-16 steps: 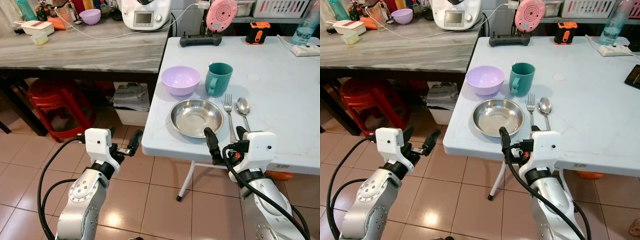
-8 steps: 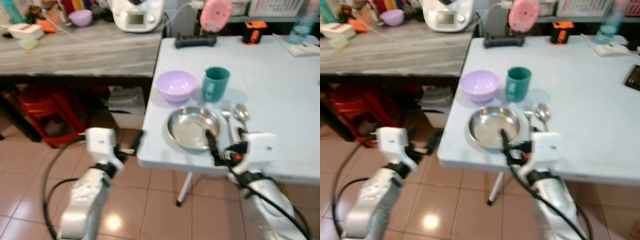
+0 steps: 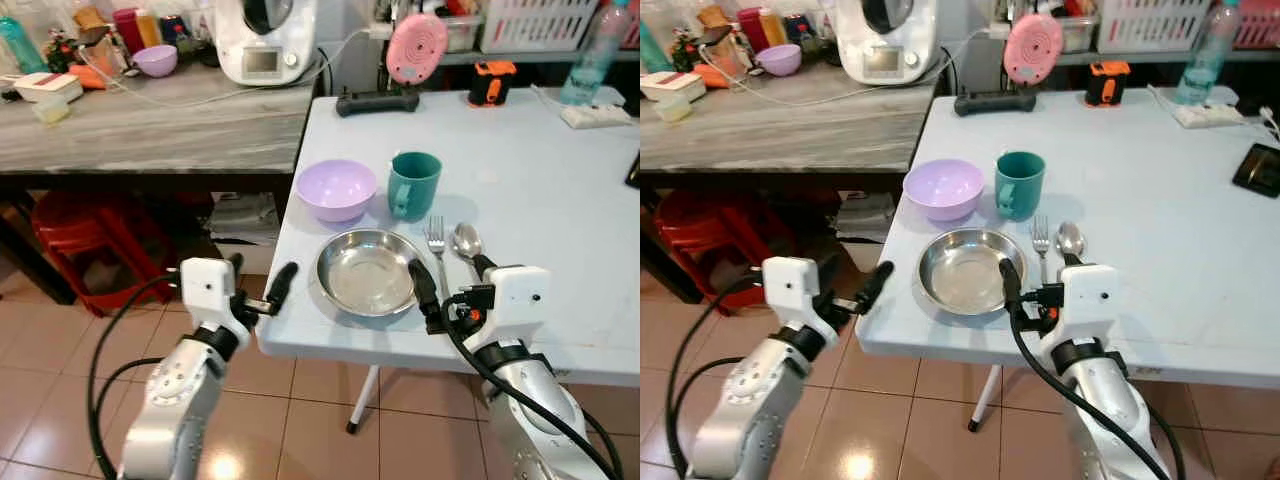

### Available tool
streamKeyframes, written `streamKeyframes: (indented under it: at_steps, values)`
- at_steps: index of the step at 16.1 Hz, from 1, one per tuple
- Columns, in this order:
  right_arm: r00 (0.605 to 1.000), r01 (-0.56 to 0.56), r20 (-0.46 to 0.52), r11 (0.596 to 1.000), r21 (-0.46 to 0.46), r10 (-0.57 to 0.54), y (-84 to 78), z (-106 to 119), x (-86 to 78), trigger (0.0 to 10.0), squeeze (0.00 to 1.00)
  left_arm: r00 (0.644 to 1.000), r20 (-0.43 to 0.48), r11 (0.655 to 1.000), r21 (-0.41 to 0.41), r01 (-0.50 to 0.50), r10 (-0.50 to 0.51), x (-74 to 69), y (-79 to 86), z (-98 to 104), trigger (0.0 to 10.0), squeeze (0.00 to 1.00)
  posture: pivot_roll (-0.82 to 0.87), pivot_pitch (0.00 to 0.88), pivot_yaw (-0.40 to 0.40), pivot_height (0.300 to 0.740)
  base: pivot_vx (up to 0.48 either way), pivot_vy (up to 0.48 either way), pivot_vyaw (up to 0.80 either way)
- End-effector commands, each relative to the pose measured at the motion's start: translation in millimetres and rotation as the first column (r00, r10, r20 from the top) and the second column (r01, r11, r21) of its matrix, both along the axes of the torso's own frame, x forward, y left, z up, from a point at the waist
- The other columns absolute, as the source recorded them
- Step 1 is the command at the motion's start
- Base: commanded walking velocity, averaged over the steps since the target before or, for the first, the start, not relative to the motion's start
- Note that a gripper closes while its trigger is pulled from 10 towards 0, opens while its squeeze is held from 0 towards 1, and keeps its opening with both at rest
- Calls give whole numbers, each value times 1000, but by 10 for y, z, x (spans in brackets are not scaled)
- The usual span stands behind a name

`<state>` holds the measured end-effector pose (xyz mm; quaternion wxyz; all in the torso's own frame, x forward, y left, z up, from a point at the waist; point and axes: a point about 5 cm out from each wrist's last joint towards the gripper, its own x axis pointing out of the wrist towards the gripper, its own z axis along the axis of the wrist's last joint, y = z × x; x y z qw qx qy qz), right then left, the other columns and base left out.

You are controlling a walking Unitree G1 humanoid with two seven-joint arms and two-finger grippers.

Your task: Setting the table

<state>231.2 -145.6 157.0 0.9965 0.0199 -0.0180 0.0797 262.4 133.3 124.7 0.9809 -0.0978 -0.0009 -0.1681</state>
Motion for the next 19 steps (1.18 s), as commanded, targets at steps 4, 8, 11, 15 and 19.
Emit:
streamKeyframes:
  at_steps: [4,8,11,15,19]
  values:
    - [999,31,-30,999,-4,-32,-80,-31,-1,10000,0,998,-7,995,74,69,-69,-132,171,-132,10000,0,-127,91,59,740,0,0,0]
    - [996,50,-68,999,-11,-50,-183,-87,40,10000,0,988,-27,982,109,151,-149,-214,270,-201,10000,0,-131,95,60,740,0,0,0]
    - [989,74,-128,997,27,-70,-313,-177,110,10000,0,972,-27,965,111,236,-235,-265,281,-221,10000,0,-132,105,69,740,0,0,0]
    - [986,87,-148,995,41,-80,-409,-167,169,10000,0,966,-31,960,108,259,-257,-326,260,-244,10000,0,-135,119,67,740,0,0,0]
    - [990,48,-136,997,60,-39,-377,-107,300,10000,0,959,-19,951,122,283,-283,-325,240,-233,10000,0,-133,126,67,740,0,0,0]
